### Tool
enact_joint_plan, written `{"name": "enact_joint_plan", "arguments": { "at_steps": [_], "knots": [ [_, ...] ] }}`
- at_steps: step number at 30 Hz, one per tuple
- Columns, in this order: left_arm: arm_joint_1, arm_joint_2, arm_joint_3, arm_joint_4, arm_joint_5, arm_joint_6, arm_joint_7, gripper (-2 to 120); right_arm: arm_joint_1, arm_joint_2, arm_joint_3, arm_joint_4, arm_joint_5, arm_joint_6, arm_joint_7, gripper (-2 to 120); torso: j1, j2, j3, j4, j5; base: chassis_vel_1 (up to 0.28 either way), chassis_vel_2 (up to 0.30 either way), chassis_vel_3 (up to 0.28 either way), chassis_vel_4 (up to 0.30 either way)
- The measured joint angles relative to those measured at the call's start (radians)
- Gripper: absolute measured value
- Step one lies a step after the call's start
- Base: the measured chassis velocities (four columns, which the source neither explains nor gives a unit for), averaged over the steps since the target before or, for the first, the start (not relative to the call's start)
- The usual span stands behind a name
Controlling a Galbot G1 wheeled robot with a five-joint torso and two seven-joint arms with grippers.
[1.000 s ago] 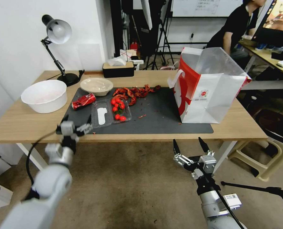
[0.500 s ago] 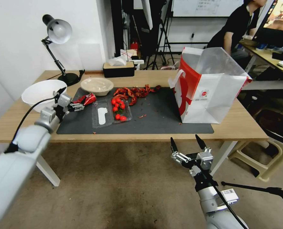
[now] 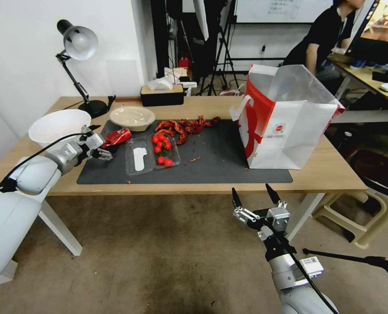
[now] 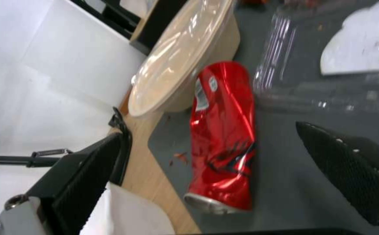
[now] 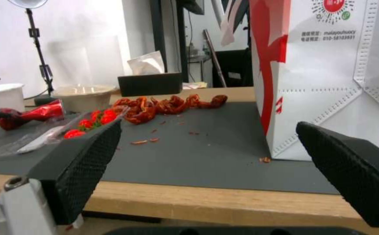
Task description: Pick up the trash from the table and place it into the takeout bag.
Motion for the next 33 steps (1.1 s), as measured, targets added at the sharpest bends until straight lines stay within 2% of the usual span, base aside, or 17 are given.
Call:
{"name": "enact_joint_plan", "arguments": {
  "at_steps": [13, 14, 30, 33],
  "knots": [
    [-0.044, 0.015, 0.034, 0.019, 0.021, 0.010, 0.023, 100, 0.006, 0.001, -0.004, -0.005, -0.001, 0.000, 0.000, 100, 0.000, 0.000, 0.000, 0.0001, 0.0000, 0.000, 0.000, 0.000, 0.000],
    [-0.070, 0.011, 0.058, 0.025, 0.021, 0.014, 0.023, 100, 0.008, 0.001, -0.004, -0.006, -0.001, 0.000, 0.000, 100, 0.000, 0.000, 0.000, 0.0001, 0.0001, 0.000, 0.000, 0.000, 0.000],
    [-0.139, -0.011, 0.128, 0.075, 0.080, 0.016, 0.033, 100, 0.003, 0.000, -0.001, -0.007, -0.001, 0.000, 0.003, 100, 0.000, 0.000, 0.000, -0.0001, 0.0000, 0.000, 0.000, 0.000, 0.000],
    [-0.152, -0.015, 0.141, 0.087, 0.096, 0.016, 0.034, 97, 0.003, 0.000, 0.000, -0.007, -0.002, 0.000, 0.003, 100, 0.000, 0.000, 0.000, 0.0000, 0.0001, 0.000, 0.000, 0.000, 0.000]
  ]
}}
